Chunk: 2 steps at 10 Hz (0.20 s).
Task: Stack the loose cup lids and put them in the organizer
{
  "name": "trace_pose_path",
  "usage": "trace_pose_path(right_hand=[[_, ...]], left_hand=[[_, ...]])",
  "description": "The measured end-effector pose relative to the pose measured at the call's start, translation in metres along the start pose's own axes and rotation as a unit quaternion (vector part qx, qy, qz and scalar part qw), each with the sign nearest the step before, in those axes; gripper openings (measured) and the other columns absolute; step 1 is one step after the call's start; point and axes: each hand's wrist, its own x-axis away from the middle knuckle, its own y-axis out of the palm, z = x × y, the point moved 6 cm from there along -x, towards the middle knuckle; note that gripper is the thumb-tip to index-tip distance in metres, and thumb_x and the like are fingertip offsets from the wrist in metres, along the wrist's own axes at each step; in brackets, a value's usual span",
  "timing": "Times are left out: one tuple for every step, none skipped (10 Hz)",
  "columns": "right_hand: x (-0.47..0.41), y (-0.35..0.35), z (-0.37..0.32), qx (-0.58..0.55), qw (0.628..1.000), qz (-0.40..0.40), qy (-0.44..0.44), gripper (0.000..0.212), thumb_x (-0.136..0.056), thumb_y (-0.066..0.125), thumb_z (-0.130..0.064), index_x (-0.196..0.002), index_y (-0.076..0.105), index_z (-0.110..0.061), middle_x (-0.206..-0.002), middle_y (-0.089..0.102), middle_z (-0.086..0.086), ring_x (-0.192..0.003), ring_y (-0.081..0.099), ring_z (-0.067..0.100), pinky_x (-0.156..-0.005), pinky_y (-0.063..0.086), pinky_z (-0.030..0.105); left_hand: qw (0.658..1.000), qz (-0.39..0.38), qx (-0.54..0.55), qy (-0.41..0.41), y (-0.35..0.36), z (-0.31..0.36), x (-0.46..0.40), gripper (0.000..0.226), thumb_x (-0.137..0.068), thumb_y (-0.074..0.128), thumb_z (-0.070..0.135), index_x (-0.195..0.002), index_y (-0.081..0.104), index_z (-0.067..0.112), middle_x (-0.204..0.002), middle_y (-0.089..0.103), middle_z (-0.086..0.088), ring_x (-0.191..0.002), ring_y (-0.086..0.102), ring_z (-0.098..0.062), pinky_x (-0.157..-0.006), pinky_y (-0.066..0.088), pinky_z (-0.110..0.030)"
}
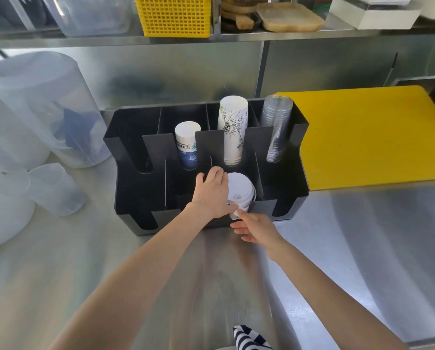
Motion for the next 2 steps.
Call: trace_pose_path(right_hand=[[0.005,-0.0015,-0.0059,0.097,0.995,-0.033,-0.004,0.044,-0.086,0.053,-0.044,-0.109,0.061,-0.008,-0.099,0.067,0.005,-0.085,0.063,0.013,-0.067,0.049,0.019],[0.0086,-0.0022,-0.0109,0.165,0.986,-0.025,-0.023,0.054,-0.085,0.051,-0.045,-0.115,0.057,0.0,-0.11,0.066,0.015,-0.094,0.064,0.02,-0.078,0.052,0.028]], left_hand=[[0.997,0.034,0.07,-0.001,-0.0084,0.001,0.0117,0.073,-0.086,0.046,0.045,-0.142,0.019,0.006,-0.155,0.021,-0.006,-0.144,0.012,-0.019,-0.117,0.013,-0.041],[0.99,0.052,0.129,-0.003,-0.0138,-0.0017,0.0197,0.069,-0.088,0.045,0.041,-0.142,0.02,0.007,-0.155,0.023,-0.007,-0.144,0.016,-0.02,-0.118,0.014,-0.038]])
